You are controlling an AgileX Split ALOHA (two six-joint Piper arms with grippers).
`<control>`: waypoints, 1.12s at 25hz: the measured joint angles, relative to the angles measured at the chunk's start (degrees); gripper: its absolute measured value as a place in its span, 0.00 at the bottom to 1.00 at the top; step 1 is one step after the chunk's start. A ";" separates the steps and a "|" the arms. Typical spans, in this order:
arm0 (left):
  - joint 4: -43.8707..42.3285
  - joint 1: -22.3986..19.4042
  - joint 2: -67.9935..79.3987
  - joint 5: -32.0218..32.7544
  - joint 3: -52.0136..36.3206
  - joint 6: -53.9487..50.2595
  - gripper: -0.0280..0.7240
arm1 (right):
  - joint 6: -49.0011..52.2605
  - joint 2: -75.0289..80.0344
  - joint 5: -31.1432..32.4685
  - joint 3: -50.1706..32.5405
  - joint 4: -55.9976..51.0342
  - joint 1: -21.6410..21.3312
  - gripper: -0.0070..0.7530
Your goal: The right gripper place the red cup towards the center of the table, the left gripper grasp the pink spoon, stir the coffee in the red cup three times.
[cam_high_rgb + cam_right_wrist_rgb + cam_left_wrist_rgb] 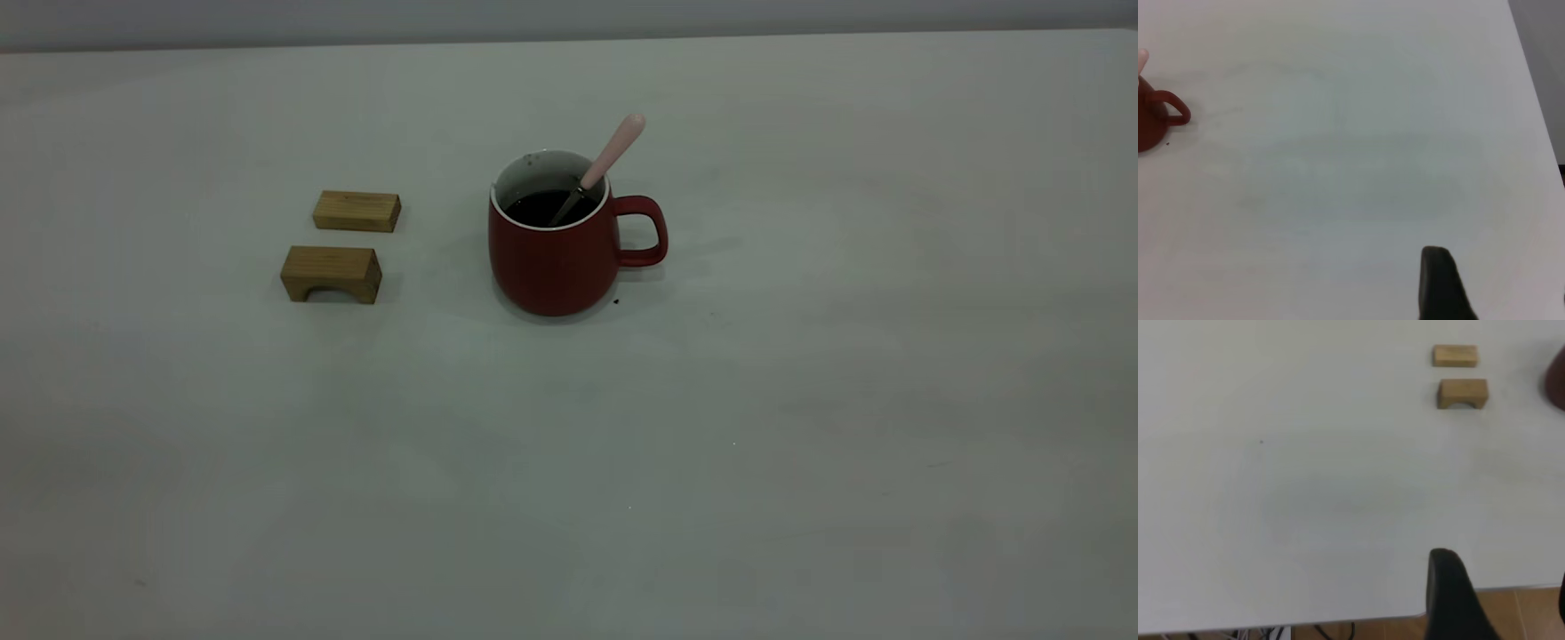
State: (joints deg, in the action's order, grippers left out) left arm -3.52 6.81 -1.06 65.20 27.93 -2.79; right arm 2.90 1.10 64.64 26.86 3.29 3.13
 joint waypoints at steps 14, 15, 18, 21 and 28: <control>1.34 -0.05 0.00 0.00 -0.04 2.11 0.65 | 0.00 0.00 0.00 0.00 0.00 0.00 0.63; 1.34 -0.05 0.00 0.00 -0.04 2.11 0.65 | 0.00 0.00 0.00 0.00 0.00 0.00 0.63; 1.34 -0.05 0.00 0.00 -0.04 2.11 0.65 | 0.00 0.00 0.00 0.00 0.00 0.00 0.63; 1.34 -0.05 0.00 0.00 -0.04 2.11 0.65 | 0.00 0.00 0.00 0.00 0.00 0.00 0.63; 1.34 -0.05 0.00 0.00 -0.04 2.11 0.65 | 0.00 0.00 0.00 0.00 0.00 0.00 0.63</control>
State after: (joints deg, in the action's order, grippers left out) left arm -2.18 6.76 -1.06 65.20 27.89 -0.68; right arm 2.90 1.10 64.64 26.86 3.29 3.13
